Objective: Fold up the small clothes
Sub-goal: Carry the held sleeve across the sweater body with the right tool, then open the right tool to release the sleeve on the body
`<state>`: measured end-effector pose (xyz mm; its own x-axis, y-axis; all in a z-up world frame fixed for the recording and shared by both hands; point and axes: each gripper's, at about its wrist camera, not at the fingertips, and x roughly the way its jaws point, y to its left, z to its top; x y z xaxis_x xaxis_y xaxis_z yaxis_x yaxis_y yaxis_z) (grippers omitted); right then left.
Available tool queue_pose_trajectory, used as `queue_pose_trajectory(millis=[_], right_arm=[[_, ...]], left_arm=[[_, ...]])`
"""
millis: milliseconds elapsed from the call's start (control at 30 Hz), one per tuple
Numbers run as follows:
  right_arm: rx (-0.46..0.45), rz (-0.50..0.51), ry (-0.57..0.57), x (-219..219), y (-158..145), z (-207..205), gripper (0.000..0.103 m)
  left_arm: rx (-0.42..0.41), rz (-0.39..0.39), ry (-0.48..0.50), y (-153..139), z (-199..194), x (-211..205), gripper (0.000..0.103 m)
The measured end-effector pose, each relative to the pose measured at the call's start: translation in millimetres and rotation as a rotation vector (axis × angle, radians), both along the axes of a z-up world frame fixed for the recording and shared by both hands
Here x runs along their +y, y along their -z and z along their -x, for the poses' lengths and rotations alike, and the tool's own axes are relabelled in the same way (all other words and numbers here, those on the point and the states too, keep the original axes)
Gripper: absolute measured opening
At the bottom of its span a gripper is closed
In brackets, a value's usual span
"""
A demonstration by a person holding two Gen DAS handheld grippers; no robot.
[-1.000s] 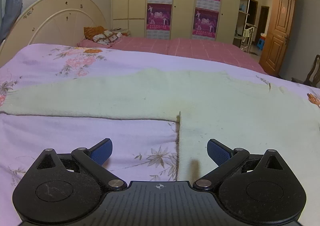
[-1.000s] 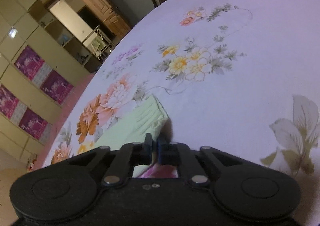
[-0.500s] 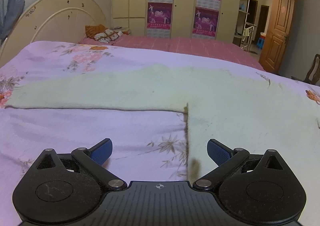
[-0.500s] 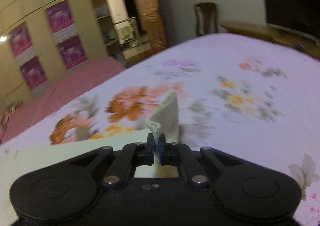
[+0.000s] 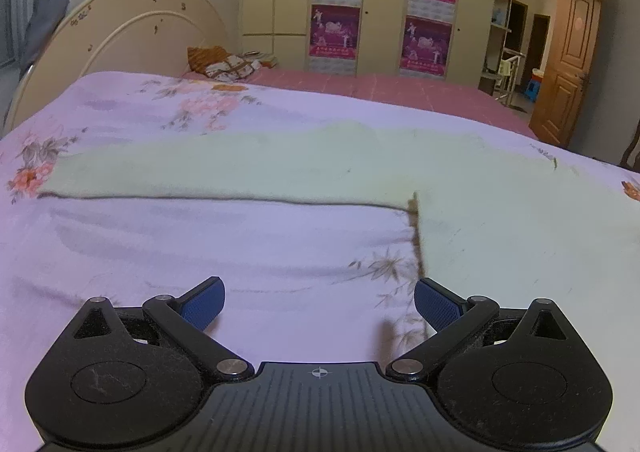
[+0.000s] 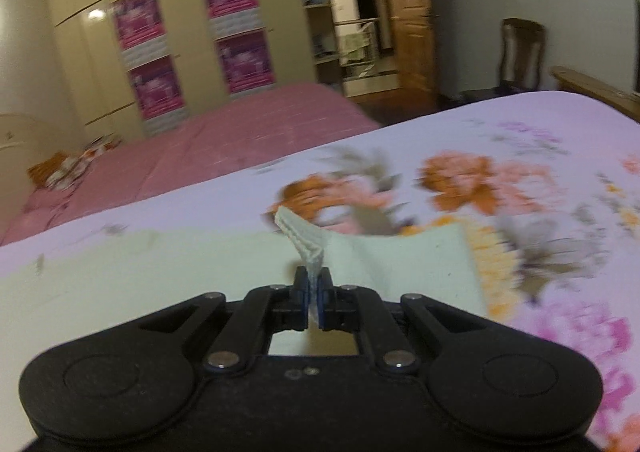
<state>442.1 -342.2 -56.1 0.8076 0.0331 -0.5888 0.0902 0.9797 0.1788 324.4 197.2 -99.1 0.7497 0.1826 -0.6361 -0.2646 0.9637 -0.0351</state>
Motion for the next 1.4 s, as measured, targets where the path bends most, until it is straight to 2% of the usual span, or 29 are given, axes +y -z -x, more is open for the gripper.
queue_pose_trajectory(millis=[367,800,867,900,933,967,1067,1233,1267,1300,1333,1400], right_arm=[[0.018,-0.048,-0.219,111.8,-1.1,-6.0,0.005],[0.059,-0.087,-0.426,209.5,5.4,1.0,0.005],[0.11,-0.086,-0.475,221.4,12.8,0.0,0.015],[0.109,-0.07,-0.496,227.3,14.5,3.6,0.018],[0.086,-0.049,-0.514,231.7,12.4,10.6,0.028],[0.069,-0.045,-0.532,231.9,8.7,17.8,0.035],[0.013,-0.052,-0.537,211.9,-1.7,37.7,0.029],[-0.002,-0.111,-0.413,154.4,-9.1,59.6,0.028],[-0.002,-0.125,-0.385,141.2,-10.1,63.7,0.028],[-0.003,-0.134,-0.357,129.1,-10.8,67.2,0.028],[-0.004,-0.139,-0.335,120.7,-10.1,69.0,0.027],[-0.001,-0.149,-0.296,102.4,-10.5,74.2,0.026]], left_arm=[[0.007,0.02,-0.038,5.1,17.4,12.9,0.101],[-0.014,0.076,-0.034,2.1,16.2,18.4,0.101],[-0.02,0.082,-0.021,0.0,10.5,14.4,0.101],[-0.024,0.084,-0.014,-1.6,8.3,10.9,0.101],[-0.031,0.09,-0.002,-3.8,3.7,7.1,0.101],[-0.038,0.097,0.009,-5.9,-1.0,3.0,0.101],[-0.066,0.157,0.068,-11.9,-27.4,-16.5,0.101],[-0.078,0.284,0.226,-9.6,-90.6,-70.9,0.101],[-0.069,0.313,0.255,-6.1,-104.6,-82.0,0.094],[-0.047,0.341,0.28,-1.8,-119.8,-93.3,0.07],[-0.017,0.369,0.298,2.7,-132.6,-101.3,0.061],[0.024,0.428,0.324,11.6,-155.8,-117.3,0.058]])
